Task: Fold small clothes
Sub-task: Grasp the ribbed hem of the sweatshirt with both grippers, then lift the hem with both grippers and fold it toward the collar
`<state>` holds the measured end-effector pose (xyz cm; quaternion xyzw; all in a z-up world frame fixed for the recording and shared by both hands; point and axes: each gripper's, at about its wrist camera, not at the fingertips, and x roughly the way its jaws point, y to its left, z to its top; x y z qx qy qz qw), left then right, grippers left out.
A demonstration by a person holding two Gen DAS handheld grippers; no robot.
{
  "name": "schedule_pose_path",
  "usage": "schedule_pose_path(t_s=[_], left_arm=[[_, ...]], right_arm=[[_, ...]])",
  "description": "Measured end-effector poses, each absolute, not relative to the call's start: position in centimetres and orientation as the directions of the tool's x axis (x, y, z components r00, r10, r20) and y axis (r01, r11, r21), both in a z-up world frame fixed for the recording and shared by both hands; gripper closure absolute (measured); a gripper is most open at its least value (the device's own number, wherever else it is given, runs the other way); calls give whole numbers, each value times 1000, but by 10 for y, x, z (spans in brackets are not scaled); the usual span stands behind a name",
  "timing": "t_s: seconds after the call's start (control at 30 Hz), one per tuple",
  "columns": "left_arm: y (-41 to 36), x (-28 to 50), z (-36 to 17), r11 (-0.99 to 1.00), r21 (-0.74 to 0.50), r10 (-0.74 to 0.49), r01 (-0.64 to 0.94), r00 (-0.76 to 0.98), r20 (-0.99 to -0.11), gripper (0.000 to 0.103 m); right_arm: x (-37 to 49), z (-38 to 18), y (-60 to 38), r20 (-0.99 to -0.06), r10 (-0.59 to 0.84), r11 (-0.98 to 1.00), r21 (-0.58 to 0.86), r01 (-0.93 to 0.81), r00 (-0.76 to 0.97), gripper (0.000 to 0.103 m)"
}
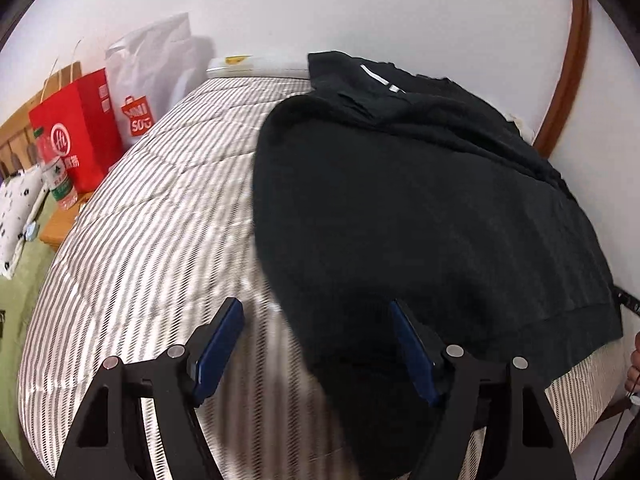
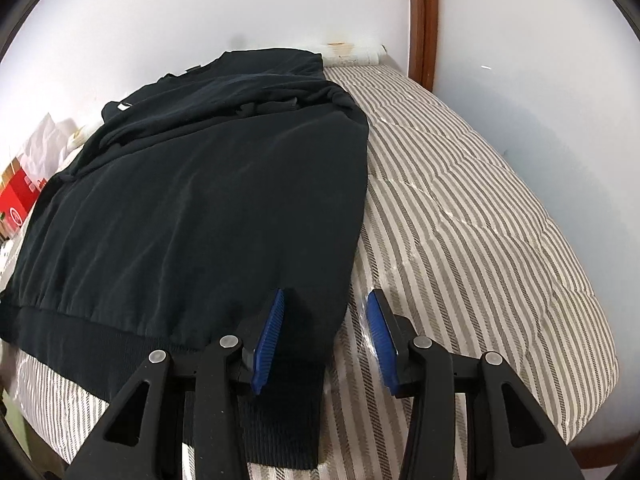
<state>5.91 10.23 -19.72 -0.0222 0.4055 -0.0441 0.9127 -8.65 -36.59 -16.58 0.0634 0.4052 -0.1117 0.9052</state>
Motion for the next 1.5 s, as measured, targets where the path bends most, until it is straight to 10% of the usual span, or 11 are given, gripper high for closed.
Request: schedule_pose_path(t_s=[0.13, 0.27, 0.33, 0.4, 1.5], left_arm=[[87, 63, -197, 999, -24, -47, 43, 669, -742, 40], [89, 65, -195, 998, -61, -63, 27, 674, -736, 72], [96, 65, -194, 997, -80, -66, 10, 677, -733, 84], [103, 63, -192, 994, -110, -97, 25, 681, -726, 92], [132, 14, -111, 977, -180, -191, 110, 828, -528, 94]], right_arm=[[-77, -166, -361, -740, -163, 968, 9, 251, 653, 58], [-70, -166, -358, -741, -162, 966, 14, 257, 651, 61], [-69, -164, -356, -740, -137, 974, 21, 227, 658, 93], [-72, -163, -352, -743, -144, 976, 3, 218, 654, 94], [-155, -65, -356, -575, -12, 982, 148, 118, 818, 95]])
